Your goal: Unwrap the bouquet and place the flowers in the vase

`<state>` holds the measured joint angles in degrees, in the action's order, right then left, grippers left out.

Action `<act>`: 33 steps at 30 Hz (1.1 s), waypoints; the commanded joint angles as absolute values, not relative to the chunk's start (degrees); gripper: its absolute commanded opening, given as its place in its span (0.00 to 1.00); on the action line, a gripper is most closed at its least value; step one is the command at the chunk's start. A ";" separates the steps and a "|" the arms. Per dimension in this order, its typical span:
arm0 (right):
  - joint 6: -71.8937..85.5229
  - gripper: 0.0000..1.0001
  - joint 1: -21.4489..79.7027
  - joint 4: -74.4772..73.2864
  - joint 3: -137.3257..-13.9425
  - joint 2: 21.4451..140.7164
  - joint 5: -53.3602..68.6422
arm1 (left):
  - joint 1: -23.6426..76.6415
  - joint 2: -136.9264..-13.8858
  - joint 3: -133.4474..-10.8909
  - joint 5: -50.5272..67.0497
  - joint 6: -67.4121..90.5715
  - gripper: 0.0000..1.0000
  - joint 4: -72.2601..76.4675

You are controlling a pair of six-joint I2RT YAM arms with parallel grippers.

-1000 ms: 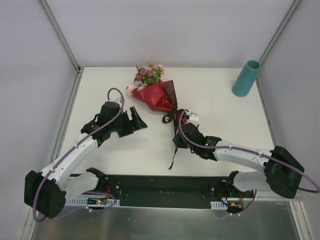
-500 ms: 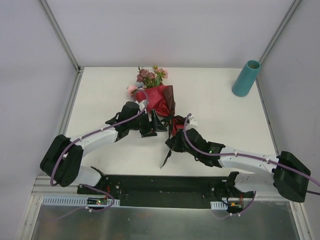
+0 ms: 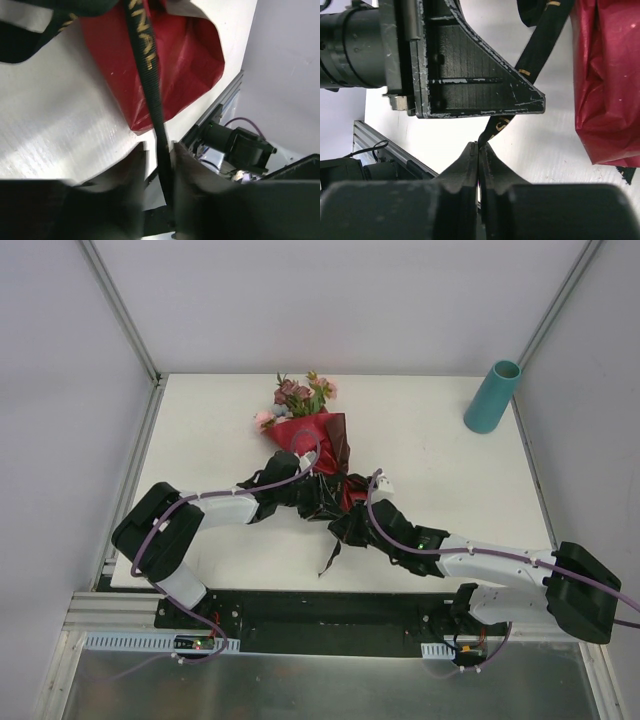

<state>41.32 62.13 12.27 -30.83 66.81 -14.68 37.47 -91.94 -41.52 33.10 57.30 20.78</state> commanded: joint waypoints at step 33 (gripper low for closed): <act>16.51 0.48 39.99 -4.04 -50.54 86.30 -5.97 | 37.62 -82.53 -44.82 22.34 46.14 0.00 -1.39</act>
<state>16.38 40.40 -5.34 -49.56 83.09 -9.47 37.45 -86.02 -41.76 27.66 48.12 6.46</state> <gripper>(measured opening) 0.550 0.020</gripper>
